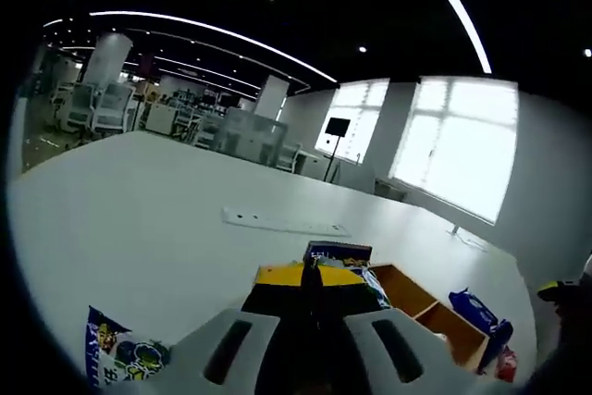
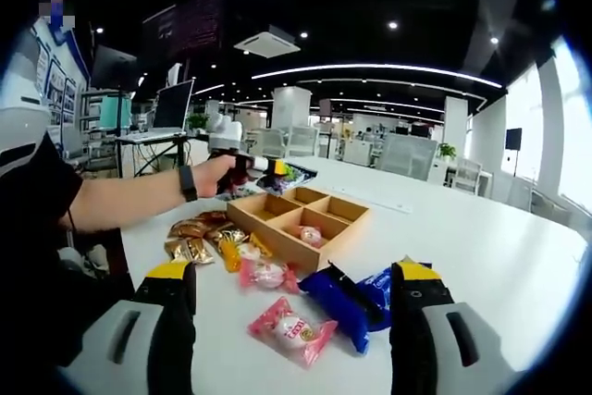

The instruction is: Pick up the scattered marshmallows, QQ candies, Oreo cookies, and mixed nuts on the table and sort them into separate containers

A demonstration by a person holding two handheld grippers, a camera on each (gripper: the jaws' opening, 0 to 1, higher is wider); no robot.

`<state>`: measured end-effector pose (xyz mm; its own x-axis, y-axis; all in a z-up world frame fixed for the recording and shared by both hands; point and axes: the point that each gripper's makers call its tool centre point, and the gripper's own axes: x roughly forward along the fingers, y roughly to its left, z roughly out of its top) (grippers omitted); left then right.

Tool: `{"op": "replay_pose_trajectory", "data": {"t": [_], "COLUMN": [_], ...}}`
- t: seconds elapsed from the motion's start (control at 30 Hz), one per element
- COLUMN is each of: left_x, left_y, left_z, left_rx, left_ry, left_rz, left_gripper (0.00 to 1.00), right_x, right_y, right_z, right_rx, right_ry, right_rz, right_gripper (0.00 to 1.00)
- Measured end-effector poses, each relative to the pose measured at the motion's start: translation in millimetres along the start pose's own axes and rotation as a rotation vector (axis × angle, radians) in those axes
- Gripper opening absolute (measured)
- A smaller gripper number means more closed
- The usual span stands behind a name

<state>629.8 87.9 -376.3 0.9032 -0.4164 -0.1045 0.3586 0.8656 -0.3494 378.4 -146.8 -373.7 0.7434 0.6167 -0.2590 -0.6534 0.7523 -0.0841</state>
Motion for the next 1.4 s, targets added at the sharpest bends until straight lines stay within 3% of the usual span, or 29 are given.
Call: {"op": "replay_pose_trajectory", "data": {"t": [0.17,0.43,0.67,1.2,1.4], "left_x": [11,17,19,22,22], "left_y": [-10.3,-8.0,-9.1,-8.6,-6.4], "left_z": [-7.5,-21.5,-22.8,-27.9,-29.6], "left_rx": [0.015,0.056,0.100,0.110,0.105], "left_ry": [0.051,0.101,0.112,0.130,0.136], "left_rz": [-0.036,-0.036,-0.045,-0.062,-0.050], "left_gripper": [0.07,0.08,0.08,0.09,0.15], "right_x": [-1,-4,-3,-3,-3], "right_y": [-1,-3,-2,-2,-2], "right_z": [-0.9,-2.5,-2.0,-2.9,-3.6], "right_rx": [0.005,0.001,-0.004,-0.003,-0.001], "right_ry": [-0.002,0.004,0.006,0.008,0.009], "right_rz": [-0.005,-0.011,-0.007,-0.008,-0.009], "right_gripper": [0.82,0.82,0.82,0.82,0.82]}}
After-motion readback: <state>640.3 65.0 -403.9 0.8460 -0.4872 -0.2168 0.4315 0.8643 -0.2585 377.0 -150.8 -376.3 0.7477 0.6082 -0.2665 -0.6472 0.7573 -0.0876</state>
